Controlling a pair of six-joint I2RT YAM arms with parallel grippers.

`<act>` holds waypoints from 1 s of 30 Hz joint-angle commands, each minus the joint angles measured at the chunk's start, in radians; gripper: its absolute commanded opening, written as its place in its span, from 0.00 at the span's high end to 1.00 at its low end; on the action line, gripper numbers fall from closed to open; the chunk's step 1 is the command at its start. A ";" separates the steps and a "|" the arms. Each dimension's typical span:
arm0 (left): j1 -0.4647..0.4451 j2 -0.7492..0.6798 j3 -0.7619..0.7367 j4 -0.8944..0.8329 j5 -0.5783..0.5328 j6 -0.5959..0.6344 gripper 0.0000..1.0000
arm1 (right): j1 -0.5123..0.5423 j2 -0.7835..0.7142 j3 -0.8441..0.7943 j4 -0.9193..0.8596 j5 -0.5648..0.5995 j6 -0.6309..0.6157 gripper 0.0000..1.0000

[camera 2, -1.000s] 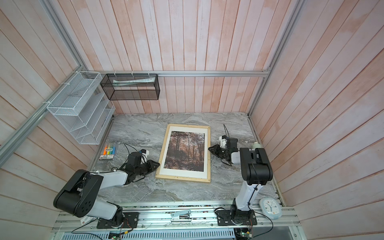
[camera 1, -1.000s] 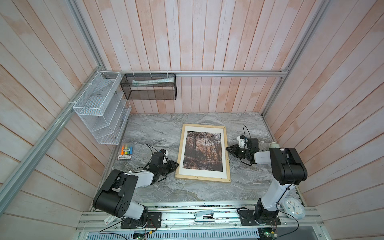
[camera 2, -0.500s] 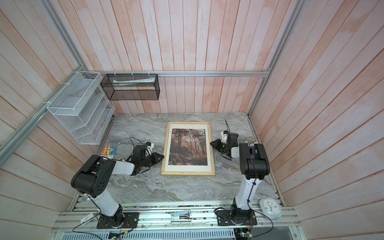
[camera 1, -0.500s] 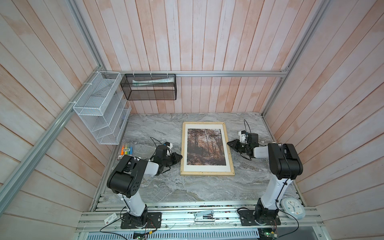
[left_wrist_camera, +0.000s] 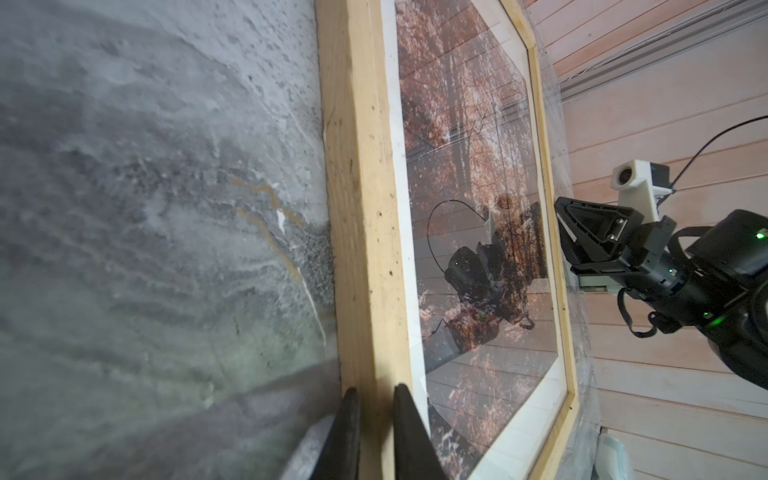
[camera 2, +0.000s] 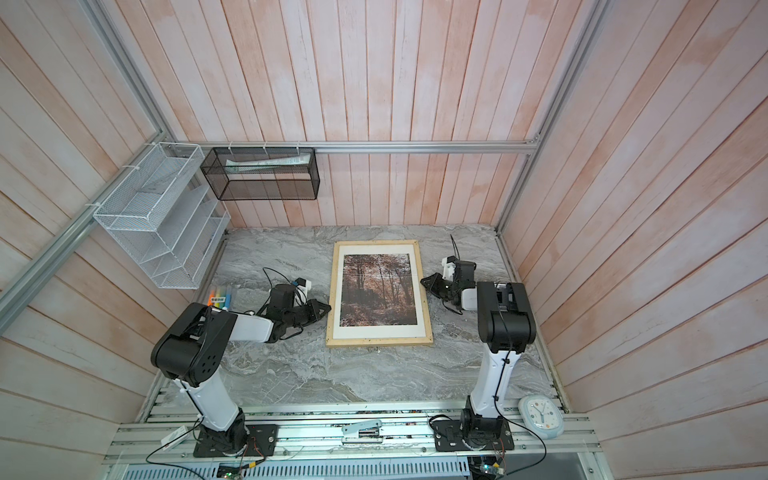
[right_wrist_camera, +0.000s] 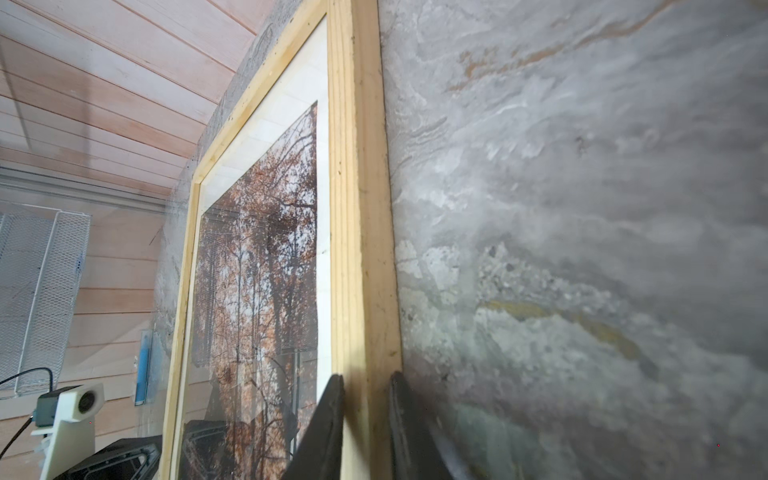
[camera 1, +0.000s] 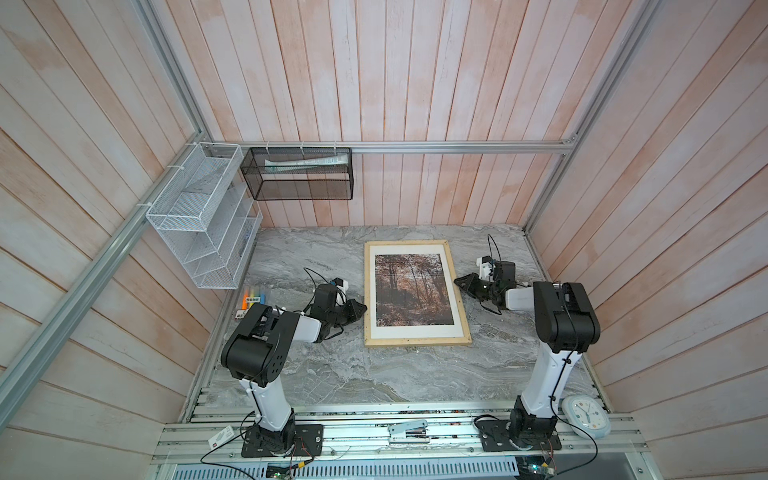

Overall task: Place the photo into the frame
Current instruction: 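Nudge the frame's side edges with both grippers to centre it squarely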

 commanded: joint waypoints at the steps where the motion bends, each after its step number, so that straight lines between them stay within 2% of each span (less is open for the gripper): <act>1: -0.019 0.045 -0.002 -0.120 -0.033 0.027 0.84 | 0.024 0.009 -0.001 -0.065 -0.077 -0.004 0.78; 11: -0.004 -0.033 0.031 -0.229 -0.146 0.058 0.82 | 0.000 -0.044 0.013 -0.127 -0.030 -0.039 0.76; 19: 0.025 -0.078 0.084 -0.299 -0.180 0.088 0.80 | -0.030 -0.095 -0.001 -0.139 -0.022 -0.039 0.76; 30: 0.037 -0.205 0.112 -0.416 -0.250 0.135 0.71 | -0.065 -0.215 -0.059 -0.159 0.011 -0.079 0.75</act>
